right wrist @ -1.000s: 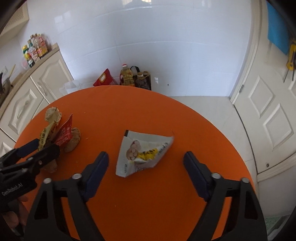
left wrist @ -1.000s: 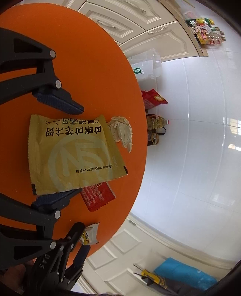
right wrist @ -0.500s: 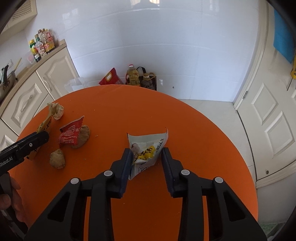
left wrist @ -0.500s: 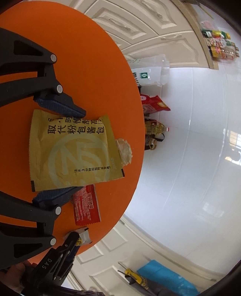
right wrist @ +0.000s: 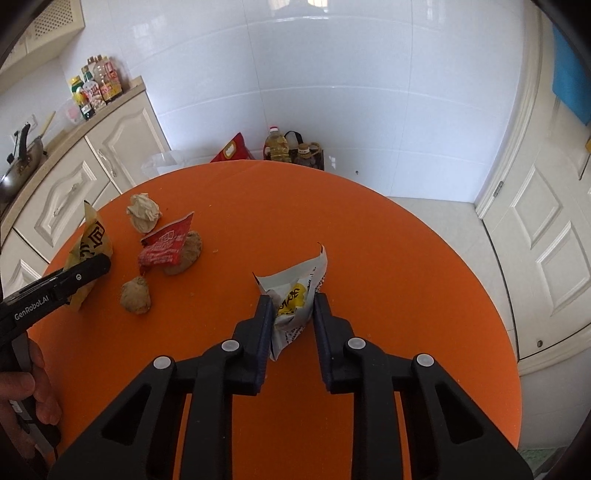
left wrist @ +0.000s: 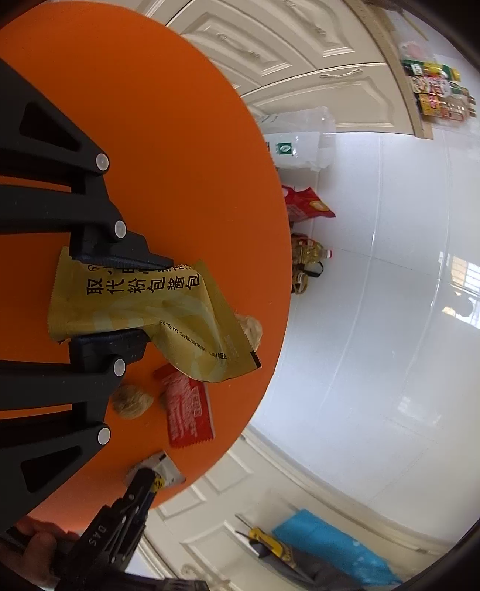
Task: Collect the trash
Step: 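Grasp the yellow snack bag with the left tool while the right tool grasps the white printed wrapper, then carry the yellow bag with the left tool while the right tool carries the white wrapper to the bin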
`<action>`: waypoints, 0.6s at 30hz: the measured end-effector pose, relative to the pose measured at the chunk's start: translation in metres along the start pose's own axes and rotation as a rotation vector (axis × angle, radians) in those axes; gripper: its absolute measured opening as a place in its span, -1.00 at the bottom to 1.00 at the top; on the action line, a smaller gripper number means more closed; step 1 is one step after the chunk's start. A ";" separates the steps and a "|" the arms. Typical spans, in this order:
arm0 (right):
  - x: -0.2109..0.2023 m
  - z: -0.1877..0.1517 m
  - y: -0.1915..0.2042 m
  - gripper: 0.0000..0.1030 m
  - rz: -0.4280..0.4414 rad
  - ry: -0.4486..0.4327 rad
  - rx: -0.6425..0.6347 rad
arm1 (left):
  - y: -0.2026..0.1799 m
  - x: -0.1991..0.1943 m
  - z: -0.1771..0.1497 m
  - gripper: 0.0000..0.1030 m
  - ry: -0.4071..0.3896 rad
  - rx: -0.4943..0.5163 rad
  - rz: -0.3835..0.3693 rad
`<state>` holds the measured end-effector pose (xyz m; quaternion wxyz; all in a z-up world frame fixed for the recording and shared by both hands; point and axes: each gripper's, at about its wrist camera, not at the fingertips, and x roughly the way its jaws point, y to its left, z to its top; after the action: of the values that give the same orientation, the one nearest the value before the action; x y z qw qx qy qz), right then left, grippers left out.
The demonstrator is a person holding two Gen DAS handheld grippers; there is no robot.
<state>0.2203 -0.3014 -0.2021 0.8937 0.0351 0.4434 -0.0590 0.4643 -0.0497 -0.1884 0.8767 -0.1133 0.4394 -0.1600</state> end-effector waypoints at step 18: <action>-0.066 -0.053 -0.004 -0.69 0.056 -0.022 0.012 | 0.002 -0.053 0.032 -0.56 -0.054 -0.033 -0.186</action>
<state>0.1384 -0.2945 -0.1820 0.8997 0.0521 0.4319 -0.0368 0.4604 -0.0256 -0.1309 0.8676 -0.1725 0.4056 -0.2303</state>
